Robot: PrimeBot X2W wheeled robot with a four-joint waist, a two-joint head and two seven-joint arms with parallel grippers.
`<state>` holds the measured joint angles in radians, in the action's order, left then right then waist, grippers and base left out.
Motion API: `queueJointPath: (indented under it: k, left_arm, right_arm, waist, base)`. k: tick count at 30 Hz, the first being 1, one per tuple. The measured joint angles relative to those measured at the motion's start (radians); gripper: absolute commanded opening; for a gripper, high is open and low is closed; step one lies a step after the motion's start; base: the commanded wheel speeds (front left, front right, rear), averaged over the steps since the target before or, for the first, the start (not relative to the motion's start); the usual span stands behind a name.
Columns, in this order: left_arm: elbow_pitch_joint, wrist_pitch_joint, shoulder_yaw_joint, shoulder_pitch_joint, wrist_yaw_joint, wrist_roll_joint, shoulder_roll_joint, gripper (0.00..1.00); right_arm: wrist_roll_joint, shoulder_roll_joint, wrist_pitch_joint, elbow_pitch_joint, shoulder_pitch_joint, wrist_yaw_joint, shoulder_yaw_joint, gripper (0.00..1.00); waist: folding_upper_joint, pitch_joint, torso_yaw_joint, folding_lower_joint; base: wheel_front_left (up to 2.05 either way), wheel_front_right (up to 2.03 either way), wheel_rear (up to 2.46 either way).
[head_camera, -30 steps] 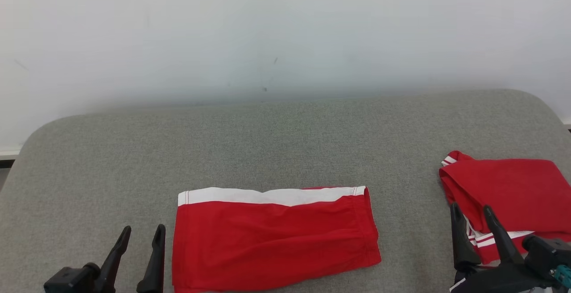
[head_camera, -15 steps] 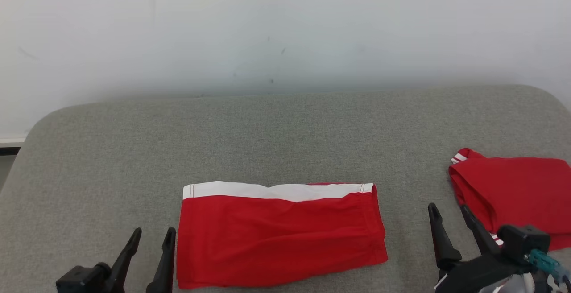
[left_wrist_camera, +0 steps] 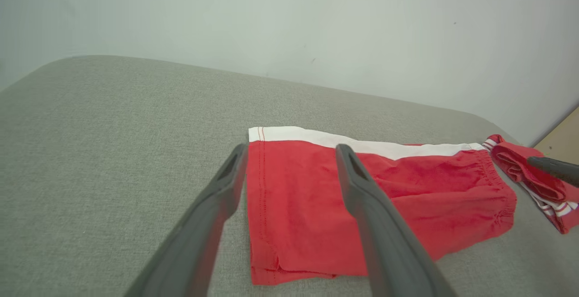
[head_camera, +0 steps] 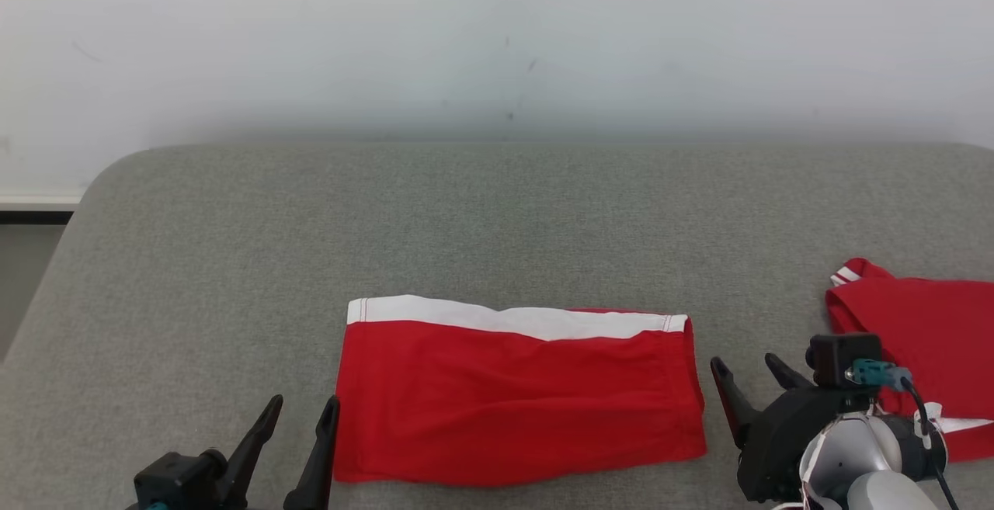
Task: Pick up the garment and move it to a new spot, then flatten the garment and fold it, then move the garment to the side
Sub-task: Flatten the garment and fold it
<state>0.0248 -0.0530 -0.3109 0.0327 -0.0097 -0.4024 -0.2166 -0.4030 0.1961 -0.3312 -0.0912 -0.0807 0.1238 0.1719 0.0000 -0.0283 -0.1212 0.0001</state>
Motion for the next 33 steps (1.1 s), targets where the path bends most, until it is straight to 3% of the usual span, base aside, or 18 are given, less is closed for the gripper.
queueJointPath:
  k: [13, 33]
  left_arm:
    - [0.017, 0.006, -0.003, -0.002, -0.001, -0.001, 0.004, 1.00]
    - [0.023, 0.009, -0.021, -0.041, -0.017, -0.001, 0.015, 1.00]
  right_arm:
    - [0.012, -0.028, -0.190, -0.023, -0.031, 0.001, 0.012, 1.00]
    - [0.017, -0.079, -0.302, -0.131, -0.091, 0.001, -0.071, 1.00]
  waist:
    - [0.0000, -0.021, -0.031, 0.0000]
    - [0.0000, -0.059, -0.070, 0.0000]
  base:
    - [0.00, 0.00, 0.00]
    - [0.00, 0.00, 0.00]
